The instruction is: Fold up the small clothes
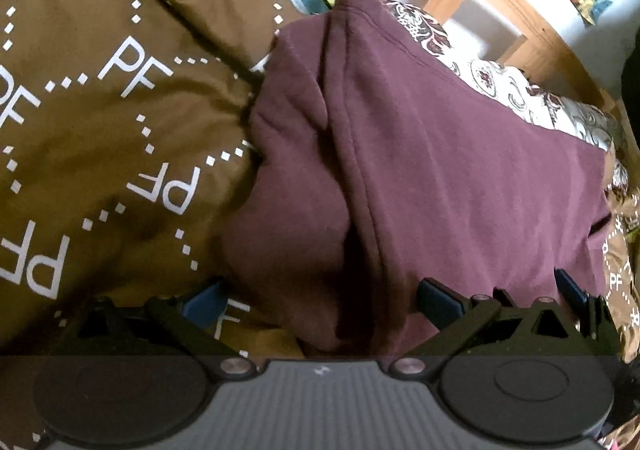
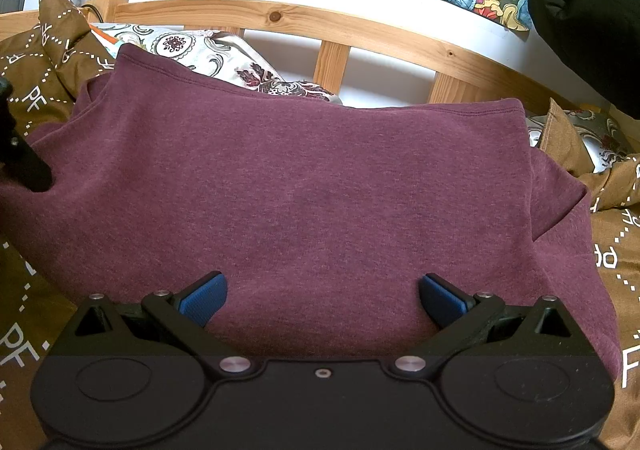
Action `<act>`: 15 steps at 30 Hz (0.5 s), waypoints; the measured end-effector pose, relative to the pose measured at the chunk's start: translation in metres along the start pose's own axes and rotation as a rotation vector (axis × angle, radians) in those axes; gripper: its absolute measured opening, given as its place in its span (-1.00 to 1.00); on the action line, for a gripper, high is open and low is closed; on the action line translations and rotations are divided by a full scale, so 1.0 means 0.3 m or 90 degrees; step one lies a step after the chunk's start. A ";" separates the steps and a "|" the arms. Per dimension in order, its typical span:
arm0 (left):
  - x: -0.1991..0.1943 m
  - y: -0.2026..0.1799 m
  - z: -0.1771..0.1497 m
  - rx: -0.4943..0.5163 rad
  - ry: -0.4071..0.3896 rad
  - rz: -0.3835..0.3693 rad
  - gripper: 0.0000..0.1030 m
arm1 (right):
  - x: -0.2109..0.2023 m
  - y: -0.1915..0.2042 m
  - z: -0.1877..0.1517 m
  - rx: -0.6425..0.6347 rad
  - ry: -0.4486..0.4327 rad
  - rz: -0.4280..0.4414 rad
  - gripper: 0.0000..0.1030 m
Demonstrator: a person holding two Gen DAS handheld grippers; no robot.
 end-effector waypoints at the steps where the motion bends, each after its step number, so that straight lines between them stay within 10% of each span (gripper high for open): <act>1: 0.002 0.002 0.003 -0.002 0.000 -0.001 0.99 | 0.000 0.000 0.000 0.000 0.000 0.000 0.99; 15: 0.005 0.006 -0.003 -0.001 0.000 0.002 0.99 | -0.001 -0.001 0.000 0.000 0.000 0.001 0.99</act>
Point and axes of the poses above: each gripper's, at about its wrist camera, not at the fingertips, and x roughly the way its jaws point, y to its left, z to its top, the point moved 1 cm from there along x, roughly the way its jaws point, and after that the axes turned 2 degrees about x, right-handed, at the moved point
